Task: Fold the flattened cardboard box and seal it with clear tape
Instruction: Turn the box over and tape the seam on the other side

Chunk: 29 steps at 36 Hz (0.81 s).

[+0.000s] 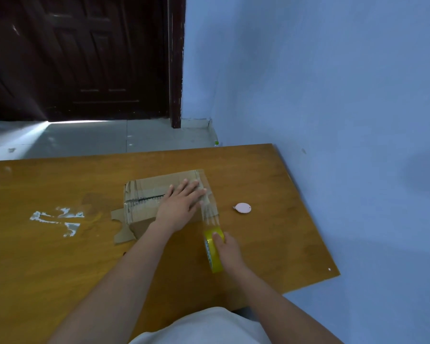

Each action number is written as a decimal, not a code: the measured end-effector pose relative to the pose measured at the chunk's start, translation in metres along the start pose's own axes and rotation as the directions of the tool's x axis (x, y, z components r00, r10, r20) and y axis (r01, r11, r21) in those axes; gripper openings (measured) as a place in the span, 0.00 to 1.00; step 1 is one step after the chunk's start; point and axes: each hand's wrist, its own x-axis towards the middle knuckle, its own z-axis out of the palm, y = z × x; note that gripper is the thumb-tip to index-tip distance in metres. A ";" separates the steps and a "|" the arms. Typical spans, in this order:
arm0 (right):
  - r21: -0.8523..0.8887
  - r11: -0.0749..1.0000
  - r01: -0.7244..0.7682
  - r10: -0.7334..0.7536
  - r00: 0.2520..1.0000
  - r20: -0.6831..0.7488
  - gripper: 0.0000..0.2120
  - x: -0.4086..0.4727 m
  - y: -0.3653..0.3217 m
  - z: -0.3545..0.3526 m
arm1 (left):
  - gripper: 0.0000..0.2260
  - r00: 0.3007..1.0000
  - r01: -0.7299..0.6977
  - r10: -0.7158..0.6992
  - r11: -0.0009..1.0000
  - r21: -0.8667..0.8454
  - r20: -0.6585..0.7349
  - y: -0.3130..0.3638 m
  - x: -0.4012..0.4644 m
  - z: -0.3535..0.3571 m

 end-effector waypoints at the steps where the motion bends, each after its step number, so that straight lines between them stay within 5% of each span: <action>1: -0.015 1.000 -0.004 0.004 1.000 0.003 0.13 0.002 0.000 0.000 | 0.20 1.000 -0.003 0.003 1.000 0.004 -0.001 0.000 0.000 0.000; 14: -0.149 0.987 -0.063 0.070 0.997 0.039 0.22 0.015 -0.007 0.000 | 0.20 1.000 0.006 -0.006 0.999 0.035 -0.006 0.004 0.000 -0.003; 18: -0.143 0.986 -0.082 0.091 0.994 0.057 0.22 0.016 -0.009 -0.002 | 0.23 0.989 0.032 -0.034 0.999 -0.021 -0.146 0.017 0.000 -0.005; 24: -0.170 0.983 -0.064 0.077 0.994 0.074 0.22 0.015 -0.011 -0.003 | 0.07 0.940 -0.082 0.077 0.997 -0.002 -0.332 0.017 -0.002 0.009; 29: -0.159 0.985 -0.069 0.086 0.991 0.101 0.23 0.014 -0.014 -0.003 | 0.19 0.928 -0.060 0.096 0.992 0.109 -0.361 0.020 -0.012 0.019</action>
